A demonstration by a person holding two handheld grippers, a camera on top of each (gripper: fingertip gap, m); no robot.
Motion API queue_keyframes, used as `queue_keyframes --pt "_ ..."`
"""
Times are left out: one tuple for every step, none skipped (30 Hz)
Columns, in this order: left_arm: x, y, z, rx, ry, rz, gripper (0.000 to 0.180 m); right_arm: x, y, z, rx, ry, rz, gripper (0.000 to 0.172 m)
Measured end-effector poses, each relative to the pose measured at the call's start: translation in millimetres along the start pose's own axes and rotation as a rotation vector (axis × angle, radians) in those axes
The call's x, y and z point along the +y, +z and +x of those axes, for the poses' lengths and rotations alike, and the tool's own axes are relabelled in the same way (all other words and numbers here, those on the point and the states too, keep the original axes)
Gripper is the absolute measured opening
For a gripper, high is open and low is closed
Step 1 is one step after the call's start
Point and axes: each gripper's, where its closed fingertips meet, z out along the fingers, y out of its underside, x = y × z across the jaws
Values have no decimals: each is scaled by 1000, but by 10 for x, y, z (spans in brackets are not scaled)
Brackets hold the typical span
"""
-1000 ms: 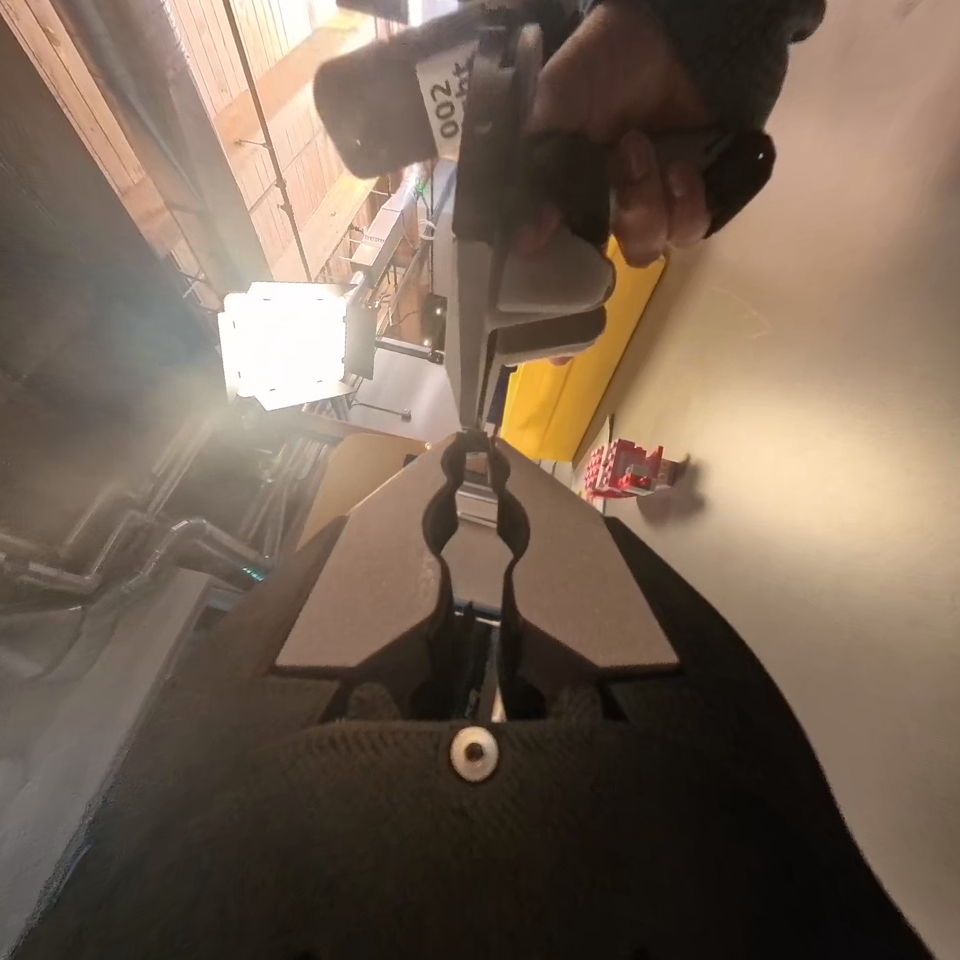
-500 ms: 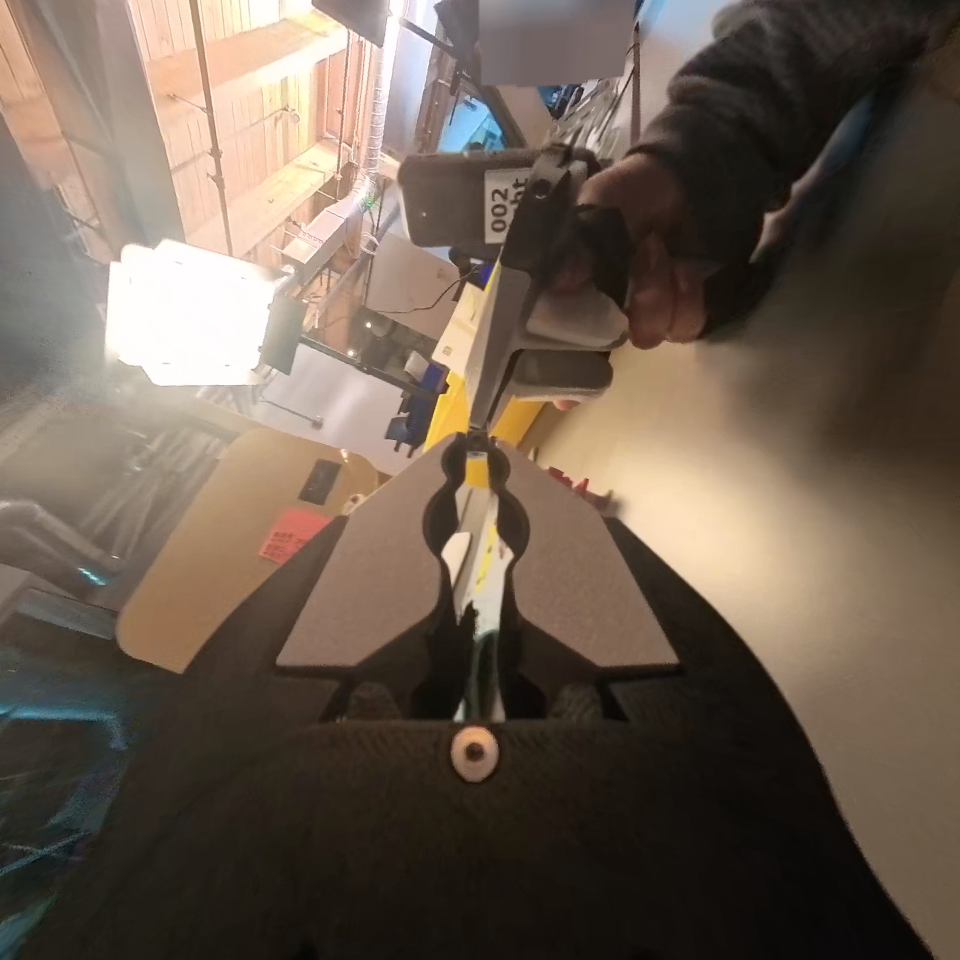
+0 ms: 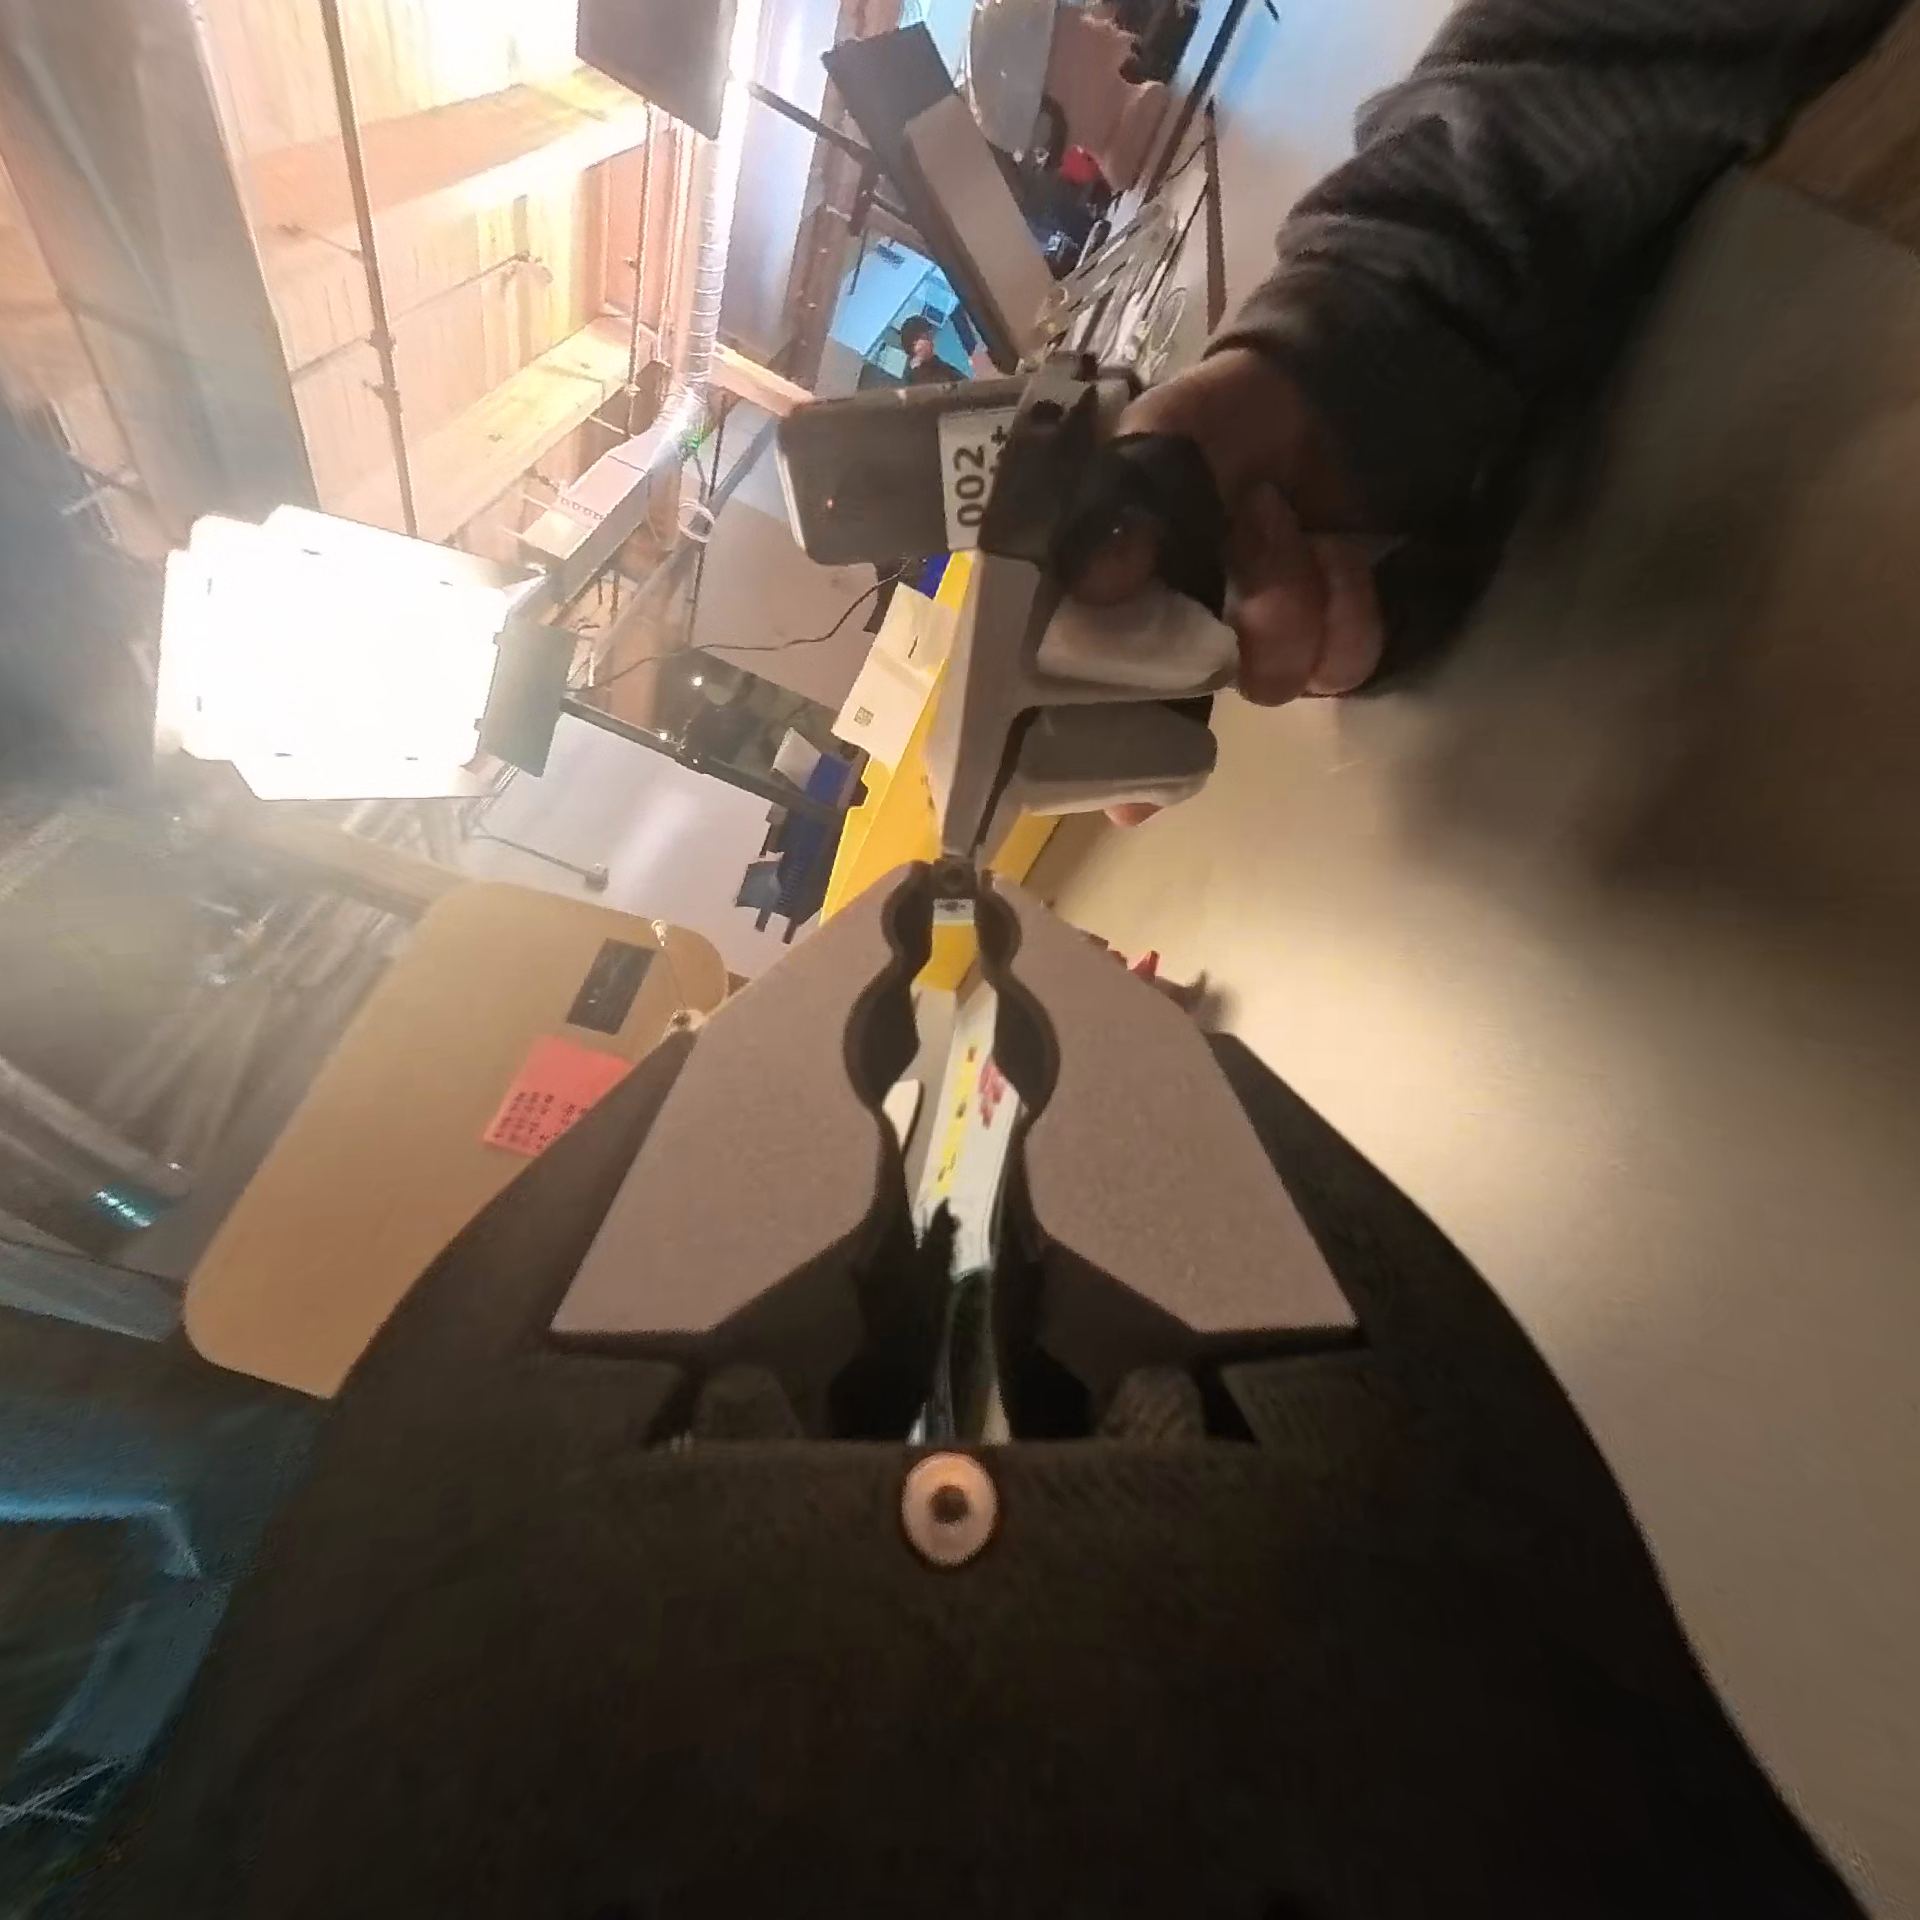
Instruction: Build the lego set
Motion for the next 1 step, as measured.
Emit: queue_keyframes --pt "-2 -7 7 8 13 -1 6 9 2 -4 -3 2 -7 1"
